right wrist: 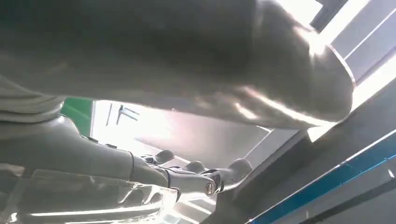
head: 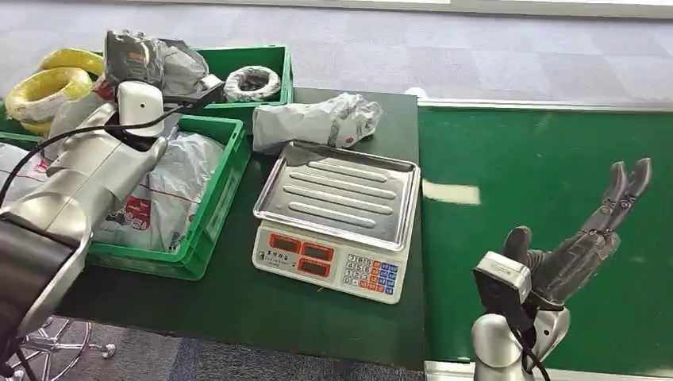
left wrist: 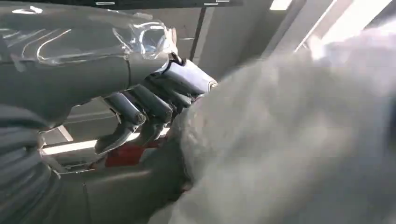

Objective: Moved the parcel from conveyor to table for the left to box.

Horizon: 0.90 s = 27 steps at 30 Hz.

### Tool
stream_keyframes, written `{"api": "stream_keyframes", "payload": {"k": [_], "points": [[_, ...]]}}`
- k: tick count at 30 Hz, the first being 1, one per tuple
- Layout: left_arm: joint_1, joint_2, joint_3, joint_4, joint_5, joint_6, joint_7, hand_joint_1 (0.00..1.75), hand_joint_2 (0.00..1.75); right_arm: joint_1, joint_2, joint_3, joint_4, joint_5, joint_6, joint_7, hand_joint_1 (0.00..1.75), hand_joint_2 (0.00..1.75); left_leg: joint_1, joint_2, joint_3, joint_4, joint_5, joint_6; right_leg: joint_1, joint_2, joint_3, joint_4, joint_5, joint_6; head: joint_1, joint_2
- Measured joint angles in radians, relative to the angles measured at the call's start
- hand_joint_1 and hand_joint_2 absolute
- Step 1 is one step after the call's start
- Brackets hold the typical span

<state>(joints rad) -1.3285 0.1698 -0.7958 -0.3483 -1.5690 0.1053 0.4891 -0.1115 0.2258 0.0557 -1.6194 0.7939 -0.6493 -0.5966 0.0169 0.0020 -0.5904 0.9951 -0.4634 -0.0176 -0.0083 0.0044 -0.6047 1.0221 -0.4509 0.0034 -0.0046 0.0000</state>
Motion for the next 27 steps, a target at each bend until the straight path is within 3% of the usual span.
{"api": "stream_keyframes", "payload": {"k": [9, 10, 11, 13, 14, 27], "points": [[0.013, 0.014, -0.001, -0.013, 0.0, -0.006, 0.032, 1.66, 1.75, 0.008, 0.0, 0.019, -0.025, 0.017, 0.0, 0.018, 0.0, 0.0, 0.0, 0.0, 0.0, 0.0, 0.0, 0.0, 0.0, 0.0, 0.0, 0.0, 0.0, 0.0, 0.0, 0.0], [0.016, 0.015, -0.002, -0.015, 0.0, -0.008, 0.035, 1.5, 1.75, 0.009, 0.0, 0.019, -0.027, 0.018, 0.0, 0.018, 0.0, 0.0, 0.0, 0.0, 0.0, 0.0, 0.0, 0.0, 0.0, 0.0, 0.0, 0.0, 0.0, 0.0, 0.0, 0.0], [0.018, 0.016, -0.002, -0.016, 0.0, -0.012, 0.038, 0.05, 1.75, 0.009, 0.0, 0.019, -0.027, 0.019, 0.0, 0.018, 0.0, 0.0, 0.0, 0.0, 0.0, 0.0, 0.0, 0.0, 0.0, 0.0, 0.0, 0.0, 0.0, 0.0, 0.0, 0.0], [0.023, 0.016, -0.003, -0.018, 0.0, -0.024, 0.04, 0.0, 1.75, 0.014, 0.0, 0.019, -0.034, 0.021, 0.0, 0.018, 0.0, 0.0, 0.0, 0.0, 0.0, 0.0, 0.0, 0.0, 0.0, 0.0, 0.0, 0.0, 0.0, 0.0, 0.0, 0.0], [0.024, 0.018, -0.003, -0.018, 0.0, -0.029, 0.04, 0.0, 0.0, 0.016, 0.0, 0.02, -0.035, 0.022, 0.0, 0.018, 0.0, 0.0, 0.0, 0.0, 0.0, 0.0, 0.0, 0.0, 0.0, 0.0, -0.001, 0.0, 0.0, 0.0, 0.0, 0.0], [0.029, 0.024, -0.002, -0.018, 0.0, -0.016, 0.061, 0.0, 0.0, 0.019, 0.0, 0.021, -0.043, 0.026, 0.0, 0.018, 0.0, 0.0, 0.0, 0.0, 0.0, 0.0, 0.0, 0.0, 0.0, 0.0, -0.001, 0.0, 0.0, 0.0, 0.0, 0.0]]}}
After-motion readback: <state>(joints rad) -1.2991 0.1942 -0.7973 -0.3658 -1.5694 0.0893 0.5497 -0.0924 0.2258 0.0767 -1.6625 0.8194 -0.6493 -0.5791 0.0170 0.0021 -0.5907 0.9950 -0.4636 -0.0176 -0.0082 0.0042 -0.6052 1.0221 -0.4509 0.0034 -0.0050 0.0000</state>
